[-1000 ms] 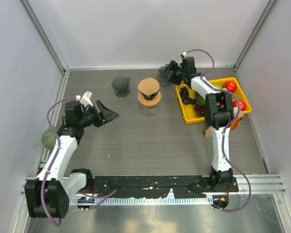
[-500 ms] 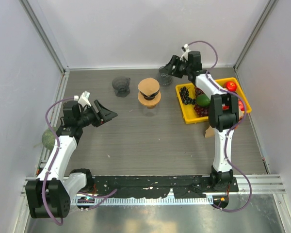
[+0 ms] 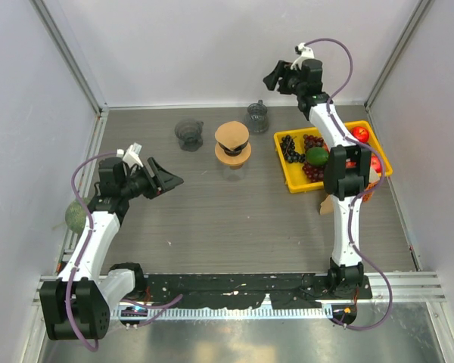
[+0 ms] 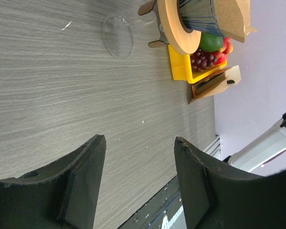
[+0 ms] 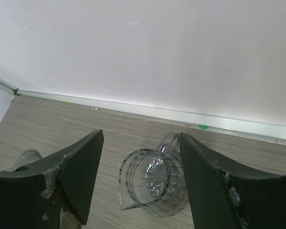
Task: Place the coffee filter in the dripper
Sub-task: Move the coffee server to the center of the board.
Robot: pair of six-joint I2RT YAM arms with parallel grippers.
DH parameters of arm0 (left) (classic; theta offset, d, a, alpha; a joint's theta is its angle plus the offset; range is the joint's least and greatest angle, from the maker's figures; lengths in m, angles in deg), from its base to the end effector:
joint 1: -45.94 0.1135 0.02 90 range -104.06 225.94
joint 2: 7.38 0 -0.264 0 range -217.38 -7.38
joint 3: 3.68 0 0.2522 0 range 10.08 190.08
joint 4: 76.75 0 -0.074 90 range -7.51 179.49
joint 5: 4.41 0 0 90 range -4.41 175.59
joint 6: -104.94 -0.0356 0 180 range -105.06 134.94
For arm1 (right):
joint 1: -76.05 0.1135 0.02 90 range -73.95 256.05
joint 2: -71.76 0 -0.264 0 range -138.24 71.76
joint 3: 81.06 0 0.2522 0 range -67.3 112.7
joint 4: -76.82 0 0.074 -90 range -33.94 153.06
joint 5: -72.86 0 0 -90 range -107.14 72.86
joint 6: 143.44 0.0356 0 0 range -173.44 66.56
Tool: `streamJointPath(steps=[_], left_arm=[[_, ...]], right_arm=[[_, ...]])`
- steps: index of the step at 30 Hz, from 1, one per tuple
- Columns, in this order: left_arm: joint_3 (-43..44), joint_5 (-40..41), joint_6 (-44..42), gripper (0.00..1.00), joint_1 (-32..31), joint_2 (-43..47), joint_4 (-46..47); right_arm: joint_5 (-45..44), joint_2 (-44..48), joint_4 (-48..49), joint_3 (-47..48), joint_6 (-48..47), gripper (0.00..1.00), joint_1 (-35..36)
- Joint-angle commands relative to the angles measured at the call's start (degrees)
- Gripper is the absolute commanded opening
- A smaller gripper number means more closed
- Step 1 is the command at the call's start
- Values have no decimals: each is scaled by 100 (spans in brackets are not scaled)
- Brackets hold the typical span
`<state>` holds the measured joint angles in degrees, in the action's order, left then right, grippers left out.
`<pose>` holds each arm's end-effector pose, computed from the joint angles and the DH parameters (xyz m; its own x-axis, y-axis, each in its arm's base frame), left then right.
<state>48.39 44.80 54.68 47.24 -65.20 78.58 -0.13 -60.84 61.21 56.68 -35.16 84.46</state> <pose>0.2179 -0.0183 0.2606 -0.7383 -0.5009 -0.4516 0.0963 0.5845 -0.8057 0.5486 0.0916 0.3108 -0.3038 0.2583 -0.9171 -0.3466 0.8666 0.3589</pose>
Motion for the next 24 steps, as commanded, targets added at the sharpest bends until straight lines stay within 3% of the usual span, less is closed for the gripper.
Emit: streamJointPath(steps=[1, 12, 24], left_arm=[[283, -122, -239, 63, 46, 183, -208], [204, -78, -257, 63, 81, 315, -314], [133, -95, -257, 63, 134, 438, -420]], right_arm=[[-198, -355, 369, 284, 35, 71, 73], [-85, -776, 536, 232, 421, 74, 153], [329, -777, 633, -199, 773, 71, 285]])
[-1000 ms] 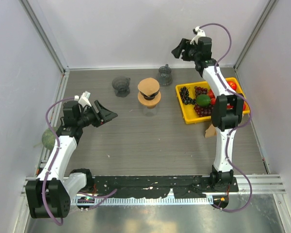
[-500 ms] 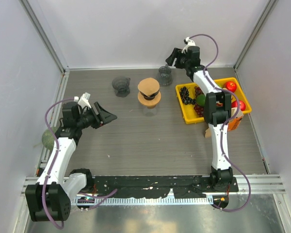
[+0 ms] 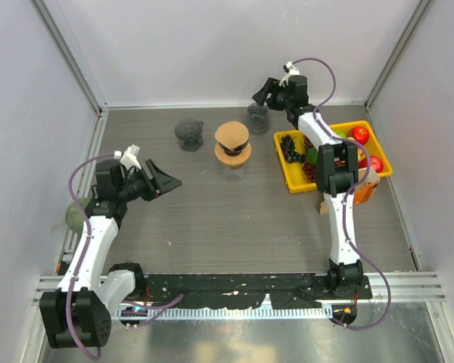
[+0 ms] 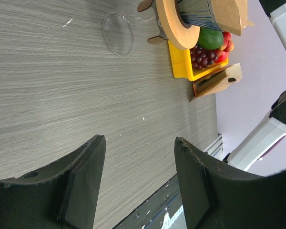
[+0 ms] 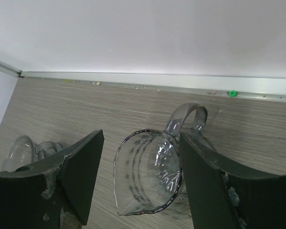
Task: Place the coffee filter in the dripper
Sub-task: Move the coffee server to the center of the board.
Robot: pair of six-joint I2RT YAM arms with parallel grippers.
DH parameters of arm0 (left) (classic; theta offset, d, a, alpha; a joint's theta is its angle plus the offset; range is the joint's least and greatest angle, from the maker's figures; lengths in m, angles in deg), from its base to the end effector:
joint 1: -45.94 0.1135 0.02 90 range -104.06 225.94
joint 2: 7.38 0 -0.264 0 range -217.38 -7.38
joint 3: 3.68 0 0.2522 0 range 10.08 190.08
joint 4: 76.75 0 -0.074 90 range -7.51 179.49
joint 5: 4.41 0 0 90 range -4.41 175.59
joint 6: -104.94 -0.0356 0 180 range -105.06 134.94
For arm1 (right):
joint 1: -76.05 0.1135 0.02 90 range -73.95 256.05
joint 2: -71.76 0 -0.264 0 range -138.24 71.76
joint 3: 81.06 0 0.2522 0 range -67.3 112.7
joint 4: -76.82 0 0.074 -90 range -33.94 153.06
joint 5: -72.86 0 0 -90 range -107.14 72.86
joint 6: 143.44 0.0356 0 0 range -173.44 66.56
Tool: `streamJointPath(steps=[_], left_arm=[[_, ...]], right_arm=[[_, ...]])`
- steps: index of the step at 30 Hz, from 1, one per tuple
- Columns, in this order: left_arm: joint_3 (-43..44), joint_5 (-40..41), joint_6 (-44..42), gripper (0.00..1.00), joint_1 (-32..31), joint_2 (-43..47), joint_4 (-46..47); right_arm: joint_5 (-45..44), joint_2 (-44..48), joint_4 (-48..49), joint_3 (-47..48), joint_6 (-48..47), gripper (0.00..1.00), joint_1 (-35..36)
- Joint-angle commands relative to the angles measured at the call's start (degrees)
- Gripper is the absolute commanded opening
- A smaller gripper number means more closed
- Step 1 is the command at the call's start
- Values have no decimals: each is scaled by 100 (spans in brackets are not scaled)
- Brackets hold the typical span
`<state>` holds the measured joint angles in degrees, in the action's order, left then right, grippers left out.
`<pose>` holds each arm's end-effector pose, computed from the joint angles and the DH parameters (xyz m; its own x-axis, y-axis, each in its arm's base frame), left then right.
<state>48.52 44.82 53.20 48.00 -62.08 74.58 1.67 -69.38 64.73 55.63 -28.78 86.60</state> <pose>0.2065 -0.0158 0.2657 -0.7351 -0.4957 -0.4626 0.0968 0.5985 -0.7952 0.5683 0.1175 0.2289 -0.4534 0.3173 -0.8329 -0.3169 0.8160 0.4834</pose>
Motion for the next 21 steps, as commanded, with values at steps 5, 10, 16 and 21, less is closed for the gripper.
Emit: streamJointPath(steps=[5, 10, 16, 21], left_arm=[[129, -106, -91, 63, 66, 143, -29], [59, -124, -73, 63, 66, 152, 15], [6, -133, -56, 63, 75, 196, 41], [-12, -141, -47, 63, 66, 214, 68]], right_arm=[[193, 174, 281, -322, 205, 71, 88], [351, 324, 334, -542, 301, 70, 132], [404, 692, 536, -1139, 626, 69, 167], [448, 1088, 632, -1701, 943, 69, 176]])
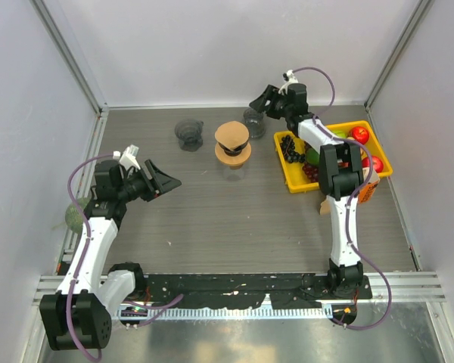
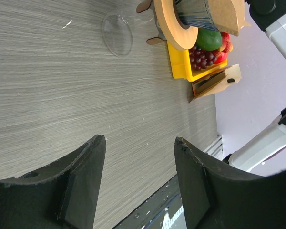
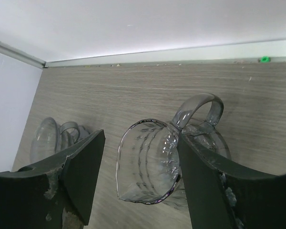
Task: Place the coffee filter in the dripper
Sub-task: Move the coffee server to the center of the board.
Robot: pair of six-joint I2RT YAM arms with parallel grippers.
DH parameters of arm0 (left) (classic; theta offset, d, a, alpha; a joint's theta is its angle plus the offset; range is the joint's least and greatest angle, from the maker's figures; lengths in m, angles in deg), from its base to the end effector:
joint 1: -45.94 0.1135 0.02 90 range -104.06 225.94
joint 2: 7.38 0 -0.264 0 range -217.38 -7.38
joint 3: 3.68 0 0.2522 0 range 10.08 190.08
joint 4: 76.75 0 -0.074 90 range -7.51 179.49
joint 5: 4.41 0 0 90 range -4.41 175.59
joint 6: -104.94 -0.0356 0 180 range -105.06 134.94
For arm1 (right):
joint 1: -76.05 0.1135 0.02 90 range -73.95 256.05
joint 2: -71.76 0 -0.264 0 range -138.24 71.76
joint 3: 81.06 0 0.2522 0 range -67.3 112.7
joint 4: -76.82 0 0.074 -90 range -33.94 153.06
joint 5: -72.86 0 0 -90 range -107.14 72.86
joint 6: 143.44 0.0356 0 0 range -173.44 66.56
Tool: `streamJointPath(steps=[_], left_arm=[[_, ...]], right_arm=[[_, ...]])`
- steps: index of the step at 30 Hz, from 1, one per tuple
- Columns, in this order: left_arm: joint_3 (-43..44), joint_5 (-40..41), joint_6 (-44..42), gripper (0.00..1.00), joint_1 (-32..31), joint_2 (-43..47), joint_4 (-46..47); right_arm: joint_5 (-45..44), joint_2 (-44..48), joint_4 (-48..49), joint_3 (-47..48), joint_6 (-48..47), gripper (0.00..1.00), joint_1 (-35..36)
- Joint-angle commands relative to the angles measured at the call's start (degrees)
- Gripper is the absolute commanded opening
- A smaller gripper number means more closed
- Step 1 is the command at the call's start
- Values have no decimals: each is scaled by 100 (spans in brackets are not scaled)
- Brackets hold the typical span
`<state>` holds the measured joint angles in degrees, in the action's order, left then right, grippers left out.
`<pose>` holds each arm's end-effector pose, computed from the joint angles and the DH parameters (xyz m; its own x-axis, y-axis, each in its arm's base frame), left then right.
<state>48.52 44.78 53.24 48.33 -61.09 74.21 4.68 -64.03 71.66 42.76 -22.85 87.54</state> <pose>0.2036 -0.0148 0.2683 -0.7275 -0.4999 -0.4700 0.1018 0.5987 -0.7944 0.5444 0.1242 0.2137 -0.5197 0.3765 -0.7669 -0.3119 0.7521 0.5806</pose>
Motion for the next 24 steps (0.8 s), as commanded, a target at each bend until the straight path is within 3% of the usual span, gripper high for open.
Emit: streamJointPath(steps=[1, 18, 20, 24], left_arm=[[-29, -146, -34, 63, 33, 115, 105], [-47, -163, 37, 63, 42, 168, 123], [-29, -155, 37, 63, 33, 177, 123], [15, -155, 2, 63, 33, 186, 96]], right_arm=[[190, 623, -60, -485, 403, 69, 82], [726, 1730, 589, -2252, 1292, 65, 135], [884, 1801, 634, -2200, 1169, 65, 56], [1490, 1652, 66, -1393, -111, 67, -251]])
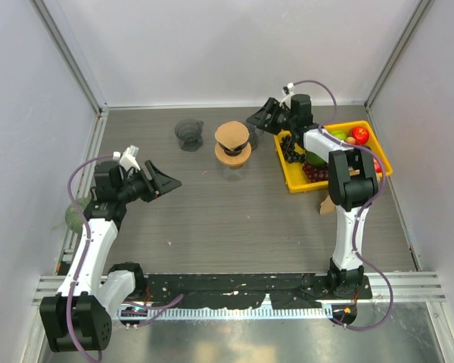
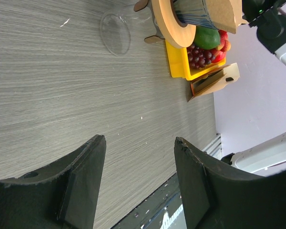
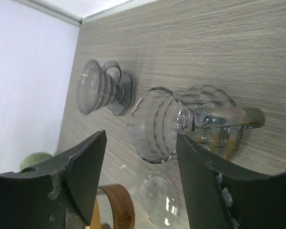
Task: Place the coffee filter in the dripper
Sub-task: Move the coffee server to the center of the board, then pick up the coffee server from the center of the board.
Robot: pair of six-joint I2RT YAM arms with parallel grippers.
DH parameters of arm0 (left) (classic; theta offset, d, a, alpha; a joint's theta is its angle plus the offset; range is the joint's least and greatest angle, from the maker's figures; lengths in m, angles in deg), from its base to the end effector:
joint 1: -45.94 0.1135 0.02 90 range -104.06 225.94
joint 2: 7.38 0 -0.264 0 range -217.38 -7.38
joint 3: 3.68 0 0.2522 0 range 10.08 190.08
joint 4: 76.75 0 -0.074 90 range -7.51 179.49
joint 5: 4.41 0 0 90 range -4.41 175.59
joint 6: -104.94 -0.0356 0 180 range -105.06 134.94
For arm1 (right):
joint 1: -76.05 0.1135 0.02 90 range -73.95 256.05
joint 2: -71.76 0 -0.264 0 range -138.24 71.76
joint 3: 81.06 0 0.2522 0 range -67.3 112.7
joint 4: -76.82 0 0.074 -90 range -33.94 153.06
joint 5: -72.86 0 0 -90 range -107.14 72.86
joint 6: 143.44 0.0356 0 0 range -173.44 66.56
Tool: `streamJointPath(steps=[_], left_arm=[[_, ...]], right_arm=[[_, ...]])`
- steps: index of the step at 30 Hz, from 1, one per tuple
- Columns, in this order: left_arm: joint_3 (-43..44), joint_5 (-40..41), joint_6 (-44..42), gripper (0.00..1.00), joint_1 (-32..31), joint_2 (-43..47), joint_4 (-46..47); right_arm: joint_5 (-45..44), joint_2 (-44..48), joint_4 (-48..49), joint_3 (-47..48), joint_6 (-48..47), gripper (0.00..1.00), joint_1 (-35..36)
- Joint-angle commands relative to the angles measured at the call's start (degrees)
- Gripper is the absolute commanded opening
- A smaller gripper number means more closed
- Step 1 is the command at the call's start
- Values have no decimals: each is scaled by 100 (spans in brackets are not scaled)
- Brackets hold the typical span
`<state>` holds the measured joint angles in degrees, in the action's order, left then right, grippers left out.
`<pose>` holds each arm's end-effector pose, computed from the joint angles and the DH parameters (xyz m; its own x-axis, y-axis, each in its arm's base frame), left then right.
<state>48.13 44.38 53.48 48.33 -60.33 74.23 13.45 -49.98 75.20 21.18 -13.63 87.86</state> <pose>0.2010 -0.0151 0.2685 -0.7277 -0.4995 -0.4701 0.1079 0.5934 -0.7976 0.4801 0.1189 0.2161 -0.6812 0.4206 -0.5992 -0.2665 0.6199 0.7381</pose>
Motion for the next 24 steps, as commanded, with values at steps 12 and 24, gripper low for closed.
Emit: streamJointPath(steps=[12, 24], left_arm=[[124, -54, -181, 63, 130, 180, -161], [45, -71, -189, 64, 183, 224, -178]], right_arm=[[995, -597, -4121, 3323, -6518, 79, -514], [-80, -554, -4115, 2772, -9287, 72, -285]])
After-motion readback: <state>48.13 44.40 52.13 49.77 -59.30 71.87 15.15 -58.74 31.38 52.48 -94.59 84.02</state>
